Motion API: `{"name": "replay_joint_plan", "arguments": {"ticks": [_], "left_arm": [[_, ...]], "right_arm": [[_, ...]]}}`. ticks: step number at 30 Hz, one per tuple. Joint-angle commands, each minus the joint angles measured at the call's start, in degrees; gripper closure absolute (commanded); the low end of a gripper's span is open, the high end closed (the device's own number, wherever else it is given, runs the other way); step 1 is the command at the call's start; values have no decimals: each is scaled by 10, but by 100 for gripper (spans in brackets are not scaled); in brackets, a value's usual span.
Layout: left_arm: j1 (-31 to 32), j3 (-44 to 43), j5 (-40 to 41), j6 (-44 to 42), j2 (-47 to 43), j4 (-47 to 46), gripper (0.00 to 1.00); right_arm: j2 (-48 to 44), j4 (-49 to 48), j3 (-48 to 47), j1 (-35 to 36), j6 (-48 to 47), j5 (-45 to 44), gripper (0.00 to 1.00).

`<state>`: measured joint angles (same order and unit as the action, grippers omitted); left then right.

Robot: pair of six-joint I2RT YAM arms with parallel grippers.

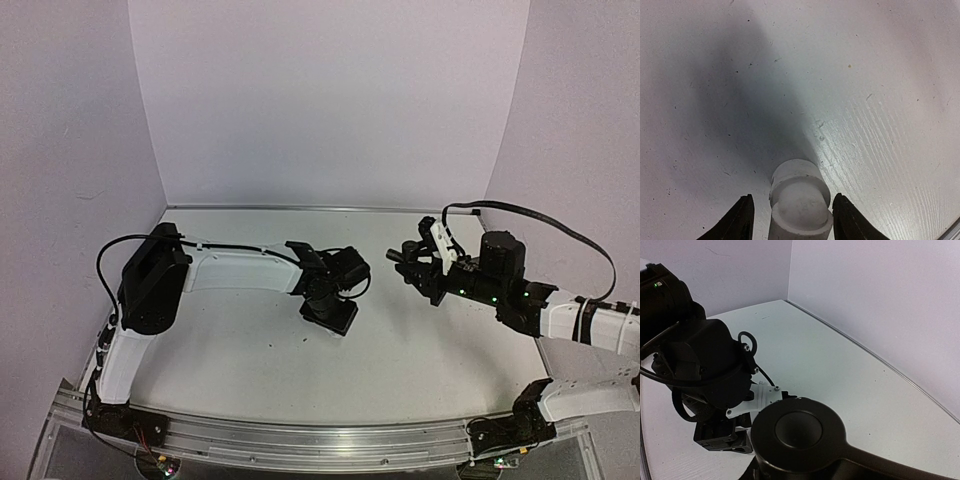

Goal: Install the water faucets

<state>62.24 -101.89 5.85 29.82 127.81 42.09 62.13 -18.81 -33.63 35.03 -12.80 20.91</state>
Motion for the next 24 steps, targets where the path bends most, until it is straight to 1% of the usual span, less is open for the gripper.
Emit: {"name": "replay_joint_plan", "arguments": {"ticks": [1, 6, 10, 16, 21, 24], "left_arm": [[-1, -24, -15, -5, 6, 10, 45], [-1, -26, -25, -7, 9, 11, 47], [-1, -22, -29, -8, 8, 10, 54], [-1, -14, -21, -11, -6, 10, 75], [-3, -15, -7, -17, -31, 10, 89], [-13, -1, -20, -13, -61, 7, 96]], "right_arm": [[-11, -58, -10, 0, 3, 9, 100], [-11, -58, -11, 0, 3, 9, 100], [-11, -58, -10, 0, 3, 5, 100], [-8, -58, -11, 0, 4, -2, 100], [-4, -68, -12, 0, 12, -13, 100], [-9, -82, -3, 0, 17, -27, 100]]}}
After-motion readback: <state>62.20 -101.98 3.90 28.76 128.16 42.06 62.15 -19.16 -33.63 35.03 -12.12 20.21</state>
